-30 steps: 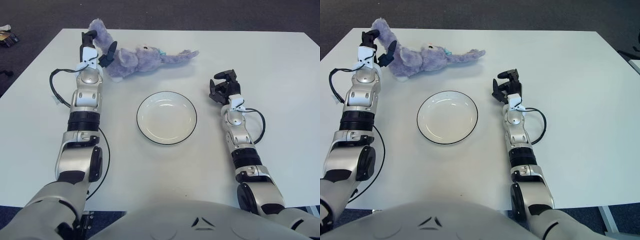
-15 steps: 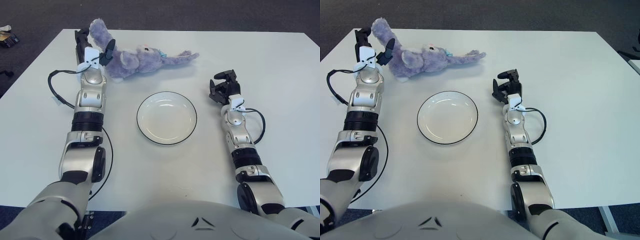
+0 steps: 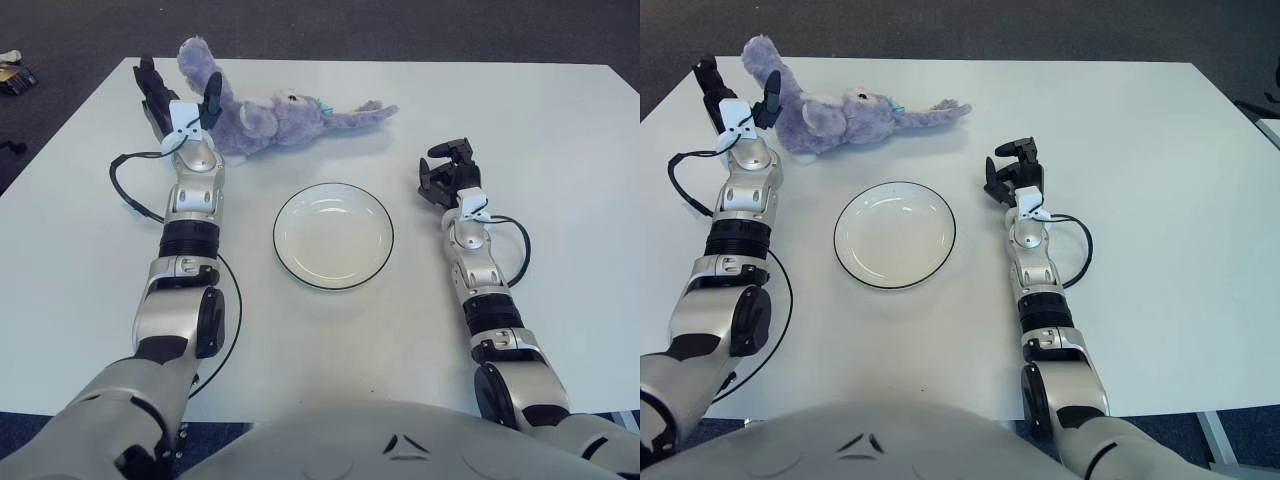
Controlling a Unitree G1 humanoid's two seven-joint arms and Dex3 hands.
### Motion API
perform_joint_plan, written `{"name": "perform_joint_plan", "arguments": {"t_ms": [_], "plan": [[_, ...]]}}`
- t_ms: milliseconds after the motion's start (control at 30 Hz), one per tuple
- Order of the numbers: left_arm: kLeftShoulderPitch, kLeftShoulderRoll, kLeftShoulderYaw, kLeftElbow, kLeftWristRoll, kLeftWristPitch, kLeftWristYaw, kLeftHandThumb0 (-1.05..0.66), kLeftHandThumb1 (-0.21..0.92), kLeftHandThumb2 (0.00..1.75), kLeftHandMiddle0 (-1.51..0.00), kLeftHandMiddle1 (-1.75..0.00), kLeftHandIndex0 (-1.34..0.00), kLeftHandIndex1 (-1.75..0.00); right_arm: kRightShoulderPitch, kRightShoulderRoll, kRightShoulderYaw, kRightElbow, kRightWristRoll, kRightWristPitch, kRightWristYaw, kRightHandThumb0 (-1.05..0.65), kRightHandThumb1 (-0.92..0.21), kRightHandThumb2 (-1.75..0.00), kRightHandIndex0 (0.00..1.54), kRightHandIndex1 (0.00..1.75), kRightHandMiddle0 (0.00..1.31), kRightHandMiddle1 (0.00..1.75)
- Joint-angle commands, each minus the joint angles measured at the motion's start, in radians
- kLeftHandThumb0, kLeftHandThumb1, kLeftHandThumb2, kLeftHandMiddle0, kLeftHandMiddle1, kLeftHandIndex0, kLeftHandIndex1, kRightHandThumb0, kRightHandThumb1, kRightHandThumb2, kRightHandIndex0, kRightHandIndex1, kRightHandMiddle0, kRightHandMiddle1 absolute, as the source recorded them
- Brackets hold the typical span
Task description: Put the doll into the plate.
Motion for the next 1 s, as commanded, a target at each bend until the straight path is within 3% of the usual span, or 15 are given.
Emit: {"name": "perform_joint_plan", "arguments": {"t_ms": [0,67,167,367,667,967], "plan": [[-0.037,-0.009,0.011,0.046,0.001,-0.078,0.057,-0.77,0.85,0.29,0.0,-0.78,0.0,-0.57,0.039,-0.002,0.005,0.041,-0.018,0.037,-0.003,-0.01,-0.63,-0.93,0.45,1.67,0.14,1.74],[-0.046,-0.015,0.018,0.064,-0.01,-0.099,0.068,-0.77,0.85,0.3,0.0,-0.79,0.0,-0.59,0.039,-0.003,0.006,0.042,-0.019,0.035,-0.005,-0.01,-0.63,-0.93,0.45,1.67,0.14,1.74],[-0.06,-0.027,0.033,0.082,-0.035,-0.108,0.074,-0.78,0.84,0.32,0.0,-0.64,0.0,-0.58,0.039,-0.004,0.009,0.045,-0.022,0.032,-0.007,-0.01,-0.63,-0.93,0.45,1.67,0.15,1.74],[-0.077,-0.026,0.044,0.083,-0.098,-0.044,-0.014,-0.8,0.83,0.34,0.0,-0.51,0.0,-0.56,0.038,-0.007,0.013,0.048,-0.027,0.032,-0.011,-0.01,-0.63,-0.93,0.45,1.66,0.15,1.74],[-0.102,0.002,0.041,0.103,-0.138,0.063,-0.105,-0.75,0.78,0.37,0.0,-0.68,0.0,-0.72,0.036,-0.008,0.013,0.05,-0.034,0.039,-0.013,-0.01,-0.63,-0.93,0.45,1.66,0.15,1.74],[-0.14,0.018,0.036,0.164,-0.149,0.091,-0.163,-0.71,0.72,0.48,0.0,-0.63,0.0,-0.67,0.035,-0.01,0.015,0.052,-0.036,0.041,-0.011,-0.01,-0.65,-0.91,0.44,1.66,0.14,1.74]]}}
